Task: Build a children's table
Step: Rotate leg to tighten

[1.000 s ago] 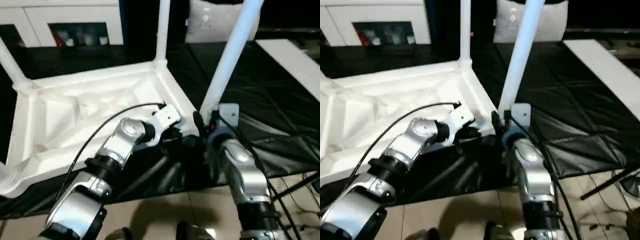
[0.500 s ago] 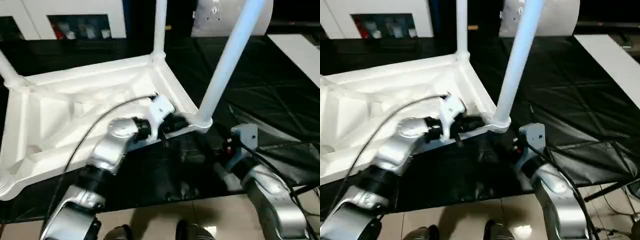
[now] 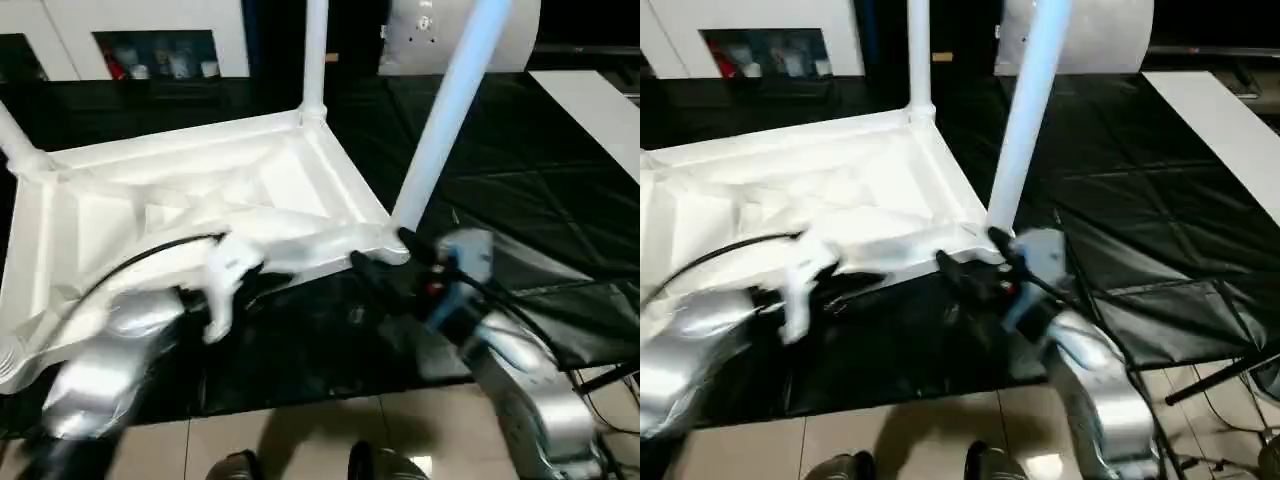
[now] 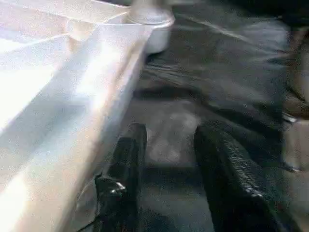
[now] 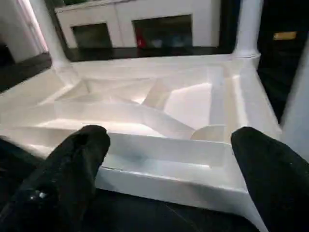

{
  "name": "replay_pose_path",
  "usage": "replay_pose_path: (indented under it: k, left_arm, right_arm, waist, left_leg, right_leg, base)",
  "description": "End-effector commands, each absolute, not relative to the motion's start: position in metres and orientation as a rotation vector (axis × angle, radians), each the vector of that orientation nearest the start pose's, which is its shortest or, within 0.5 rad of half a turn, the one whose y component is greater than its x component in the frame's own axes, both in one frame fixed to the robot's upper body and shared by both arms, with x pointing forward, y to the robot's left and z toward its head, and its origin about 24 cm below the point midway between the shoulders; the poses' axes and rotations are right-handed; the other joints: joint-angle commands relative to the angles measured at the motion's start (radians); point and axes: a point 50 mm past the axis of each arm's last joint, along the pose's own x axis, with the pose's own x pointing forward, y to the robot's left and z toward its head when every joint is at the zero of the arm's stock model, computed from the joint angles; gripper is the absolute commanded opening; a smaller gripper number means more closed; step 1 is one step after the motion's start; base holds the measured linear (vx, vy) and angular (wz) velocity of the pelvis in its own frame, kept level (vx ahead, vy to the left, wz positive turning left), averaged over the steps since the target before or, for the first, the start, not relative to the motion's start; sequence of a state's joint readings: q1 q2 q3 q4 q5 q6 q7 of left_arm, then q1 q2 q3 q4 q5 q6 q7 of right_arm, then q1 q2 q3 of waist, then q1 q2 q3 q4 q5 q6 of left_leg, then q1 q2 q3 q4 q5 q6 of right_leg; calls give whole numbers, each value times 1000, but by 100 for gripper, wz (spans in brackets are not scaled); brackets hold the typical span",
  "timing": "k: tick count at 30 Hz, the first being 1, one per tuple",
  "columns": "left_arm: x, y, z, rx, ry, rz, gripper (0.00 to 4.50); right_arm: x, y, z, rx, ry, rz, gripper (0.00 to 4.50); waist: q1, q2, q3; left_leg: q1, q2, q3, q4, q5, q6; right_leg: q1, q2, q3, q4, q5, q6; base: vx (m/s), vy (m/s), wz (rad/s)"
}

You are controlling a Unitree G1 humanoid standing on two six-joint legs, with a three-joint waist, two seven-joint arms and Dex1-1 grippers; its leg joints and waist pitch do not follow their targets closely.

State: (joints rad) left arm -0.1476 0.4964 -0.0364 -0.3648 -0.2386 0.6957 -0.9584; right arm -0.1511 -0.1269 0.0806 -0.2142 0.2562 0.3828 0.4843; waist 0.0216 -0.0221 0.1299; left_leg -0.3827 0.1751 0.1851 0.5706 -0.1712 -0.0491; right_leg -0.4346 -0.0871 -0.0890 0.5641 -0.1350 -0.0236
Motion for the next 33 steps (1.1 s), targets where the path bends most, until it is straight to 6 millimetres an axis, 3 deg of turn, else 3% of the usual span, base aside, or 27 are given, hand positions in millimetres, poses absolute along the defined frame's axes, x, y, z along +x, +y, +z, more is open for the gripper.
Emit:
replay_pose_path:
  k: [1,4,6,11,14,15,17,22,23,24,26,28,29,31,33]
  left_arm:
    - [228,162,108,172,382,-1078,219]
    - [215,172,100,205,479,-1052,219]
    - [213,189,84,239,593,-864,219]
    - [213,202,76,251,690,-716,219]
    - [212,205,73,276,721,-668,219]
    - [211,206,71,290,727,-653,219]
    - [215,210,67,351,713,-590,219]
    - [223,209,63,380,648,-519,219]
    - [223,209,62,392,644,-514,219]
    - [223,209,62,392,644,-514,219]
    - [227,207,62,398,615,-493,219]
    - [228,207,62,395,605,-485,219]
    - [233,204,64,406,572,-477,219]
    - [237,201,66,411,536,-472,219]
    - [239,199,68,395,499,-470,219]
  right_arm:
    - [271,-105,89,80,59,672,450]
    - [280,-96,86,52,89,665,450]
    - [299,-89,85,77,126,551,450]
    - [318,-90,85,152,136,375,450]
    - [329,-97,82,211,148,249,450]
    - [331,-100,81,230,154,208,450]
    - [337,-115,78,249,157,99,450]
    - [344,-154,76,251,141,-83,450]
    - [345,-162,76,244,137,-109,450]
    - [345,-162,76,244,137,-109,450]
    - [348,-192,78,180,121,-181,450]
    - [349,-198,79,170,118,-200,450]
    - [351,-219,85,148,98,-246,450]
    - [352,-234,89,123,82,-276,450]
    - [353,-245,93,94,69,-276,450]
  waist:
    - [-1,5,-62]
    - [0,7,-66]
    - [-3,9,-67]
    - [5,13,-75]
    - [3,12,-74]
    - [4,22,-68]
    - [6,12,-69]
    - [10,14,-66]
    - [17,9,-70]
    - [16,8,-66]
    - [20,7,-70]
    - [24,5,-70]
    - [23,4,-67]
    - [24,3,-71]
    - [25,3,-71]
  left_leg:
    - [25,54,-21,-77,-304,20]
    - [24,53,-22,-78,-290,9]
    - [23,51,-21,-78,-274,2]
    - [32,45,-19,-71,-282,-15]
    - [26,42,-22,-73,-289,-19]
    - [30,42,-21,-75,-316,-26]
    - [34,41,-21,-73,-335,-27]
    - [43,39,-21,-73,-378,-33]
    - [47,39,-22,-70,-383,-29]
    - [46,38,-23,-71,-394,-29]
    - [48,37,-25,-69,-400,-32]
    - [46,36,-22,-67,-383,-28]
    - [35,33,-26,-69,-375,-22]
    - [38,32,-24,-65,-368,-17]
    - [31,32,-23,-63,-349,-5]
  right_leg:
    - [45,-54,58,-66,-435,-141]
    - [47,-54,60,-63,-429,-128]
    - [47,-49,62,-59,-391,-131]
    - [45,-47,63,-56,-384,-113]
    - [50,-45,61,-50,-362,-115]
    - [43,-44,61,-56,-376,-109]
    - [44,-43,60,-60,-404,-91]
    - [37,-42,58,-70,-469,-63]
    - [37,-46,57,-72,-499,-57]
    - [36,-43,55,-75,-519,-51]
    - [39,-45,52,-77,-545,-40]
    - [38,-45,54,-77,-531,-42]
    - [45,-46,50,-76,-544,-33]
    - [43,-44,49,-78,-540,-30]
    - [47,-46,48,-76,-525,-37]
  base:
    - [0,0,0]
    - [0,0,0]
    - [0,0,0]
    - [0,0,0]
    - [0,0,0]
    - [0,0,0]
    - [0,0,0]
    - [0,0,0]
    - [0,0,0]
    - [0,0,0]
    - [0,0,0]
    - [0,0,0]
    - [0,0,0]
    - [0,0,0]
    - [0,0,0]
